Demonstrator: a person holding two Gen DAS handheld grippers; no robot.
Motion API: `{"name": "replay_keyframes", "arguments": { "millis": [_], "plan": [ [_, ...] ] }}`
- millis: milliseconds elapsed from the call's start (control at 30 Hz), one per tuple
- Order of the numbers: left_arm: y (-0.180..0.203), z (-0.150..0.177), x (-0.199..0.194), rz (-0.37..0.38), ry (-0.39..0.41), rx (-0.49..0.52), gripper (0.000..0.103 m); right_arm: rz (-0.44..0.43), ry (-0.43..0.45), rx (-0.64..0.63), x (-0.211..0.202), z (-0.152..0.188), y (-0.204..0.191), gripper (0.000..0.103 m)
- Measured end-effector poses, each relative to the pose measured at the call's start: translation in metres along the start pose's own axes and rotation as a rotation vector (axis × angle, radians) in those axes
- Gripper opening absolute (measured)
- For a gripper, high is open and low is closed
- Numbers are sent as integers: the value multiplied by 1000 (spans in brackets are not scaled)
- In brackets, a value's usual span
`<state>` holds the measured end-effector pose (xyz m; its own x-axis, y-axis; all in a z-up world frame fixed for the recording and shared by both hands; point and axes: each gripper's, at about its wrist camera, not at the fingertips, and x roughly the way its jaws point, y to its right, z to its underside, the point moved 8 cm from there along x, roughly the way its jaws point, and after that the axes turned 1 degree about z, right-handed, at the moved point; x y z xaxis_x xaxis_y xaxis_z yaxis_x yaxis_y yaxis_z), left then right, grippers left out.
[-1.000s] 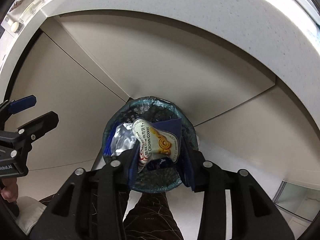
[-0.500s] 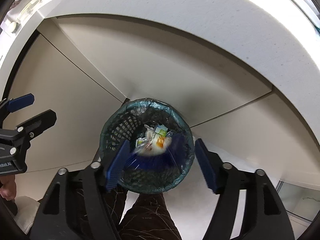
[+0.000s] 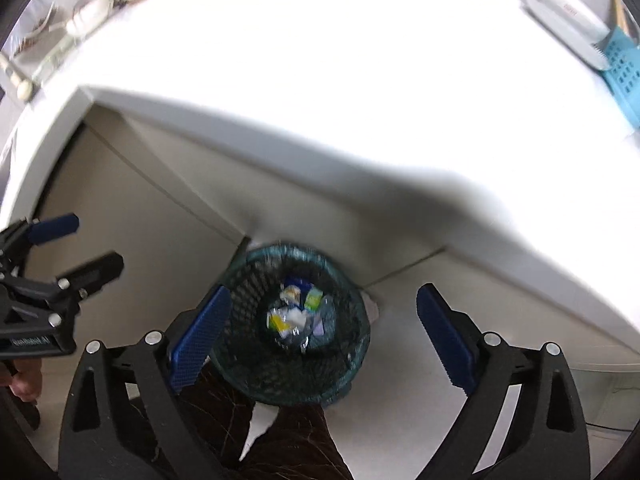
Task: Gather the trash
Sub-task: 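Raise both open tools back over the counter toward the milk carton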
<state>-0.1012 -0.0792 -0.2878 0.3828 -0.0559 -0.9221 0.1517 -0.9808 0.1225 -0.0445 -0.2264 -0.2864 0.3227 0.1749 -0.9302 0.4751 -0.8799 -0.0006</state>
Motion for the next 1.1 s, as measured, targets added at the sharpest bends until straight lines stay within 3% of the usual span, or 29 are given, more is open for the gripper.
{"name": "replay_keyframes", "arguments": {
  "millis": [133,233,633,1100],
  "plan": [
    [2,-19,-14,20,28,-3,97,0,59,16,-25,-24,3,90],
    [4,-35,-24,30,49,-5,97,-48,48,74,-37,-35,5,91],
    [3,-103,-73,44,108,-10,96,42,149,104,-100,-92,10,91],
    [-9,-191,-96,24,154,23,96,97,236,170,-127,-165,30,91]
  ]
}}
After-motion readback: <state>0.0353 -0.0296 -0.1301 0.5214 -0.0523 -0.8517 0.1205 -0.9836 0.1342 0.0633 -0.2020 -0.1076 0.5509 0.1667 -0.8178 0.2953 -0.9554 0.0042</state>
